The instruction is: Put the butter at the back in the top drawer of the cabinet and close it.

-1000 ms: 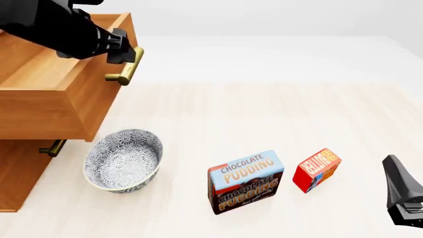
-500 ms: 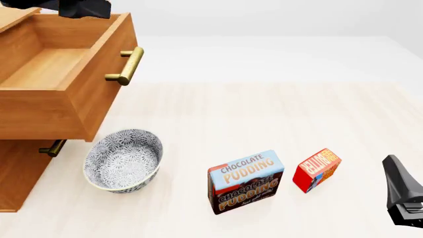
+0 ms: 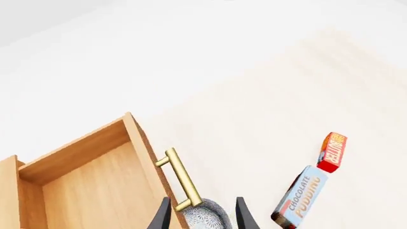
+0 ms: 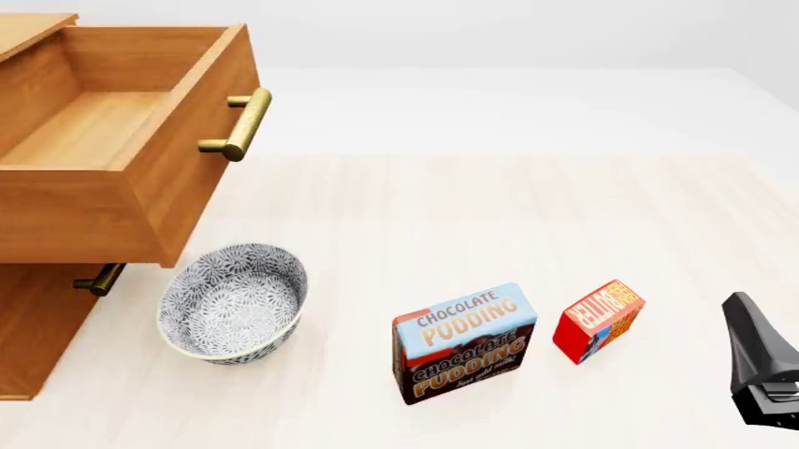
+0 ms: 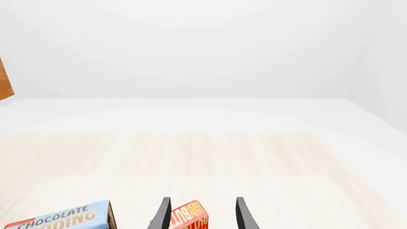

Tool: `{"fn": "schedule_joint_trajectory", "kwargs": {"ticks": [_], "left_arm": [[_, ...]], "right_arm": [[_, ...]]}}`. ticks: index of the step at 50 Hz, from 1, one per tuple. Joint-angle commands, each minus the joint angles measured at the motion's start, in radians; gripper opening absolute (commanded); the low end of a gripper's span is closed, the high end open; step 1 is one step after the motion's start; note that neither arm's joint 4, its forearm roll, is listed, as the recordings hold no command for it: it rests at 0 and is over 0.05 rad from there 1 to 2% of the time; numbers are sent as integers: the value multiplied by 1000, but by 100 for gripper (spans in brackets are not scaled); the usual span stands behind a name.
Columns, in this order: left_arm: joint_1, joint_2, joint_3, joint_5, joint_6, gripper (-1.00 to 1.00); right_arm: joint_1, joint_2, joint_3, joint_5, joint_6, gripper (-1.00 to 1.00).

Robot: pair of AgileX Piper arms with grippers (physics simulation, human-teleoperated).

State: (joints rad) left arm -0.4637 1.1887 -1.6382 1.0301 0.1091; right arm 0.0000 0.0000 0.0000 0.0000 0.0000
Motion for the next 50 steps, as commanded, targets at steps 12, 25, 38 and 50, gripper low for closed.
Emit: {"fn": "schedule_joint_trajectory", "kwargs": {"ticks": [12, 25, 38, 50], "left_arm": [[-152, 100, 24, -110, 60, 100], [-179, 172, -2, -133, 89, 100], [-218, 297, -65, -164, 105, 100], [-270, 426, -114, -194, 85, 100]], "right_arm": [[0, 0, 0, 0, 0, 100], [0, 0, 0, 0, 0, 100], [0, 0, 0, 0, 0, 100], [0, 0, 0, 0, 0, 100]]}}
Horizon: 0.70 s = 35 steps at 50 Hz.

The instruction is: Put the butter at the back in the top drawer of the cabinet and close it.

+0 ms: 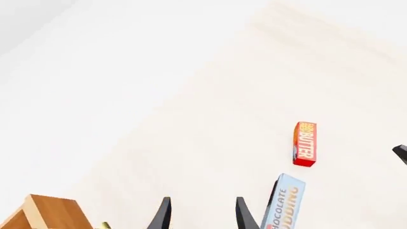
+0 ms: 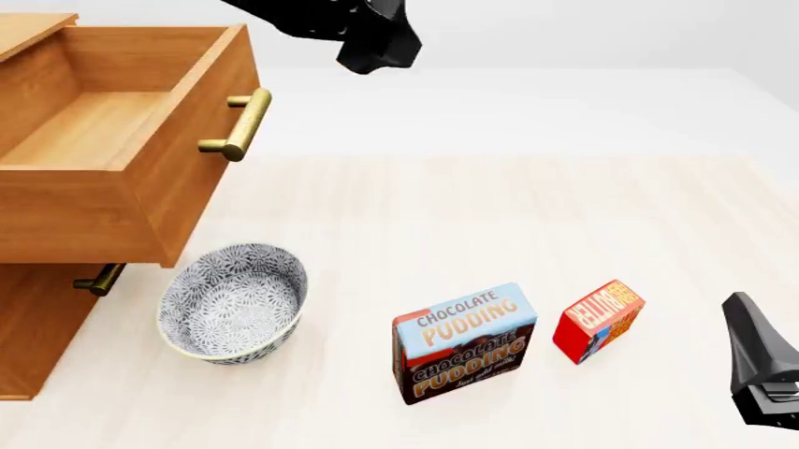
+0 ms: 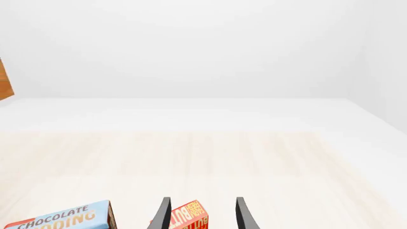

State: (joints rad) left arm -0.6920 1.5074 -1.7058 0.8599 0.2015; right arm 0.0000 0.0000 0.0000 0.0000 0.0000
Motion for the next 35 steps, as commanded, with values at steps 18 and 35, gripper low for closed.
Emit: {"fn": "schedule_joint_trajectory", "kwargs": {"ticks": [18, 35], "left_arm": [[-132, 276, -128, -43, -69, 100], [-171, 348, -125, -73, -105, 100]], "right_arm": [[0, 0, 0, 0, 0, 100], [0, 0, 0, 0, 0, 100]]}}
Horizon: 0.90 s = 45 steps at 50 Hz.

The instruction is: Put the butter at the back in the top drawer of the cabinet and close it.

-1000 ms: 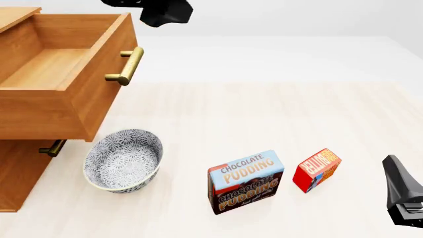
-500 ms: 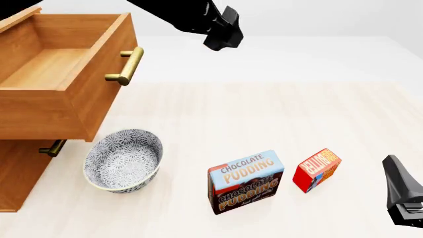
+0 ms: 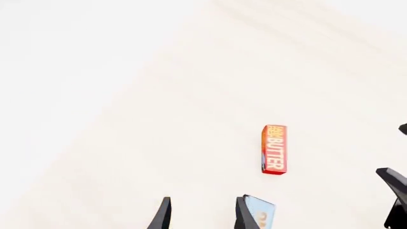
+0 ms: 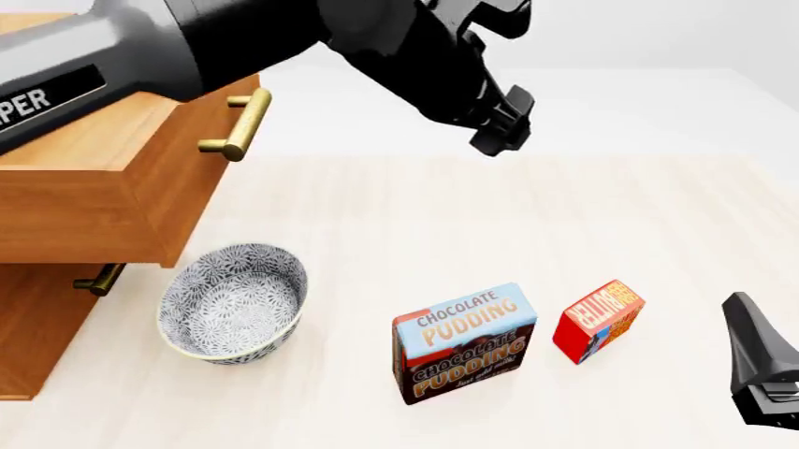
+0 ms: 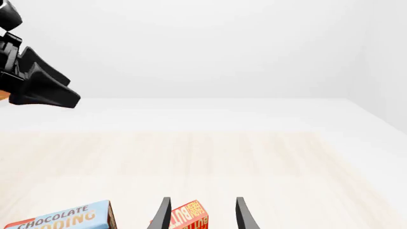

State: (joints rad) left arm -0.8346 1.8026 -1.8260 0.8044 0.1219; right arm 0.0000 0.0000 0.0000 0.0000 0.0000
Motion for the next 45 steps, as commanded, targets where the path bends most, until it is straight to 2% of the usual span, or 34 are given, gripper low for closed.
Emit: {"fn": "schedule_joint_trajectory", "kwargs": {"ticks": [1, 12, 45], "left_arm": [[-37, 67, -3, -22, -33, 100], [-67, 116, -11, -29, -57, 100], [-169, 297, -126, -4, -107, 100]], "right_arm": [[0, 0, 0, 0, 0, 100], [0, 0, 0, 0, 0, 100], [0, 0, 0, 0, 0, 100]]}}
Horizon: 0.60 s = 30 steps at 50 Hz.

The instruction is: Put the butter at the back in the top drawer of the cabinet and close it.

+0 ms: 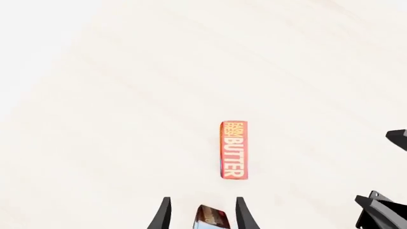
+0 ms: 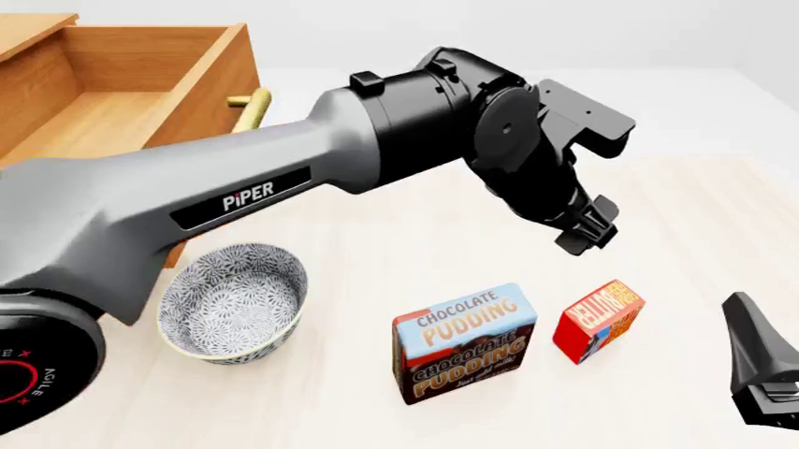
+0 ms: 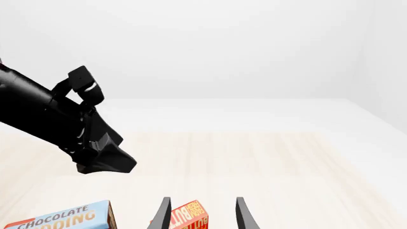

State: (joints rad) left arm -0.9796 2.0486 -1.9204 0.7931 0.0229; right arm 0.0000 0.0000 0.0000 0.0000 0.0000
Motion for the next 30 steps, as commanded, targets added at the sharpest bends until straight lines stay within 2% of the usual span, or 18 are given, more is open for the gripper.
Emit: {"fn": "schedule_joint_trajectory", "kwargs": {"ticks": [1, 30], "left_arm": [[-23, 53, -36, 9, -7, 100], [-55, 163, -158, 56, -14, 100]], "right_arm": [[0, 0, 0, 0, 0, 100], [0, 0, 0, 0, 0, 100]]}}
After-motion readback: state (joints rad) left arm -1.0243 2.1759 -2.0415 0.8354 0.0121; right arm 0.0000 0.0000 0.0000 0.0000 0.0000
